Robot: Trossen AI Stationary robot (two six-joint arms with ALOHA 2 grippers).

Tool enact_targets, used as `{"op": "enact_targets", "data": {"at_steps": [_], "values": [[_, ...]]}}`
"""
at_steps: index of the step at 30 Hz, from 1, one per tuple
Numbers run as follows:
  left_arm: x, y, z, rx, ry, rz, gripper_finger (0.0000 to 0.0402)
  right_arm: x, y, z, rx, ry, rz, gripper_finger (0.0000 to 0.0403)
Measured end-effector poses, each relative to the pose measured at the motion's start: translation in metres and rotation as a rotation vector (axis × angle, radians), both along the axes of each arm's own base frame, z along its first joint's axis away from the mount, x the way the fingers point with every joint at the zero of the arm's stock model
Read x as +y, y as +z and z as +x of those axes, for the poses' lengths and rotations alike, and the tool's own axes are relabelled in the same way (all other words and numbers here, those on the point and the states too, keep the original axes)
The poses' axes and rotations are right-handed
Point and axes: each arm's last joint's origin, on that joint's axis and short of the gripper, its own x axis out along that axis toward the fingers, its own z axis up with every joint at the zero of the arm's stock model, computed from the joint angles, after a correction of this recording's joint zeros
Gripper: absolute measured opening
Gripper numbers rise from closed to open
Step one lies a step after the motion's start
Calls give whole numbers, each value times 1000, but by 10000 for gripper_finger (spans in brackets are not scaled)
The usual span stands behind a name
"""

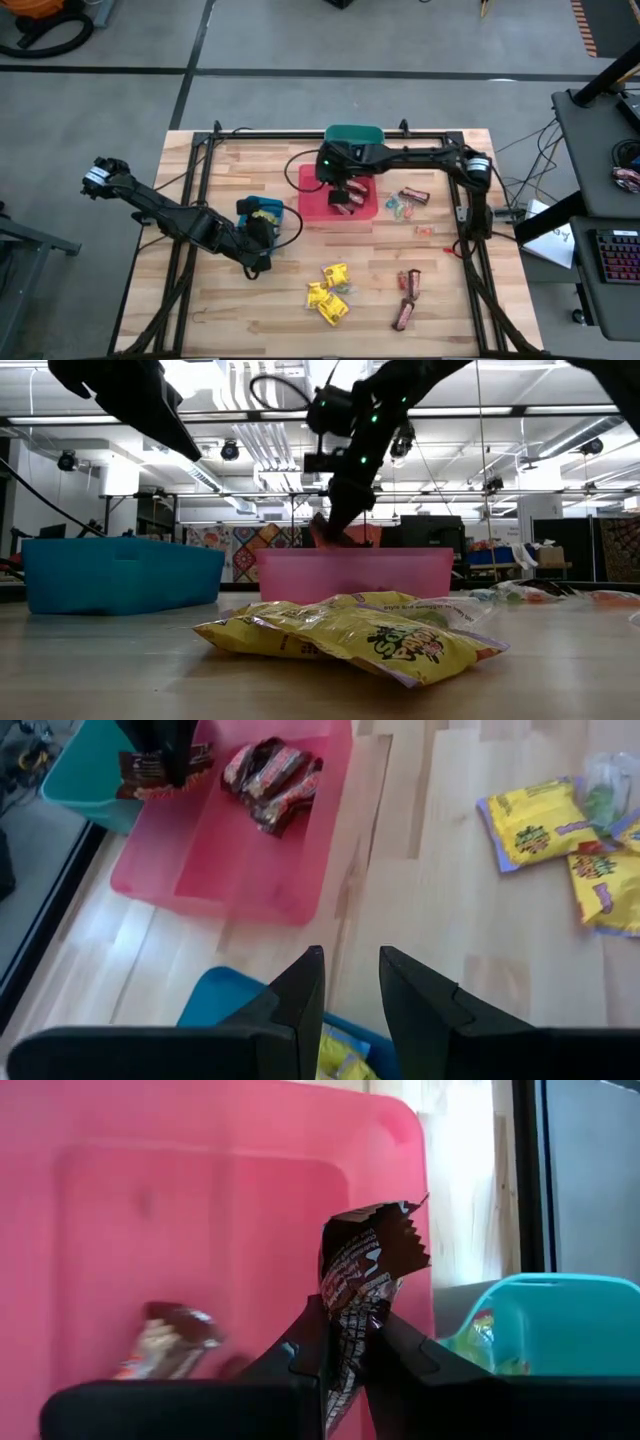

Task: Sort candy
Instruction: Put the brown chocolate bar into the red bin, then put the yellow candy into the blue bin

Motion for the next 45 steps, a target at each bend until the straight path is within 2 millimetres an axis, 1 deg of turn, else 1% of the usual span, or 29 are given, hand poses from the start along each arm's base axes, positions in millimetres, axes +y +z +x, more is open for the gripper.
{"op": "enact_targets", "data": {"at_steps": [4,7,9,14,17,20,22,26,29,32,37,41,45], "values": [[1,-1,-1,8,12,-5,83,-12,-12,5,28,-10,0,38],[1,-1,-1,10,12,-3,83,-15,-17,6,37,-11,11,42],[1,-1,-1,12,12,-2,83,-15,-19,6,40,-10,13,52],[1,-1,-1,11,14,-1,83,-15,-19,7,30,-39,27,94],[1,-1,-1,9,18,-6,83,-15,-17,6,24,-46,29,116],[1,-1,-1,4,22,-11,83,-14,-13,5,15,-49,28,129],[0,-1,-1,2,24,-13,83,-13,-7,2,8,-59,33,133],[-1,-3,2,-3,23,-16,83,-7,13,-8,-9,-94,55,133],[-3,-4,6,-22,23,-26,83,5,32,-19,-10,-110,85,132],[-4,-7,9,-18,22,-24,84,21,48,-29,-28,-107,99,134],[-9,-13,14,-9,4,-38,84,52,67,-50,-93,-75,115,131],[-14,-17,19,-10,-26,-81,84,78,74,-73,-150,-77,152,131],[-19,-20,23,-8,-55,-118,84,107,70,-94,-208,-57,194,132]]}}
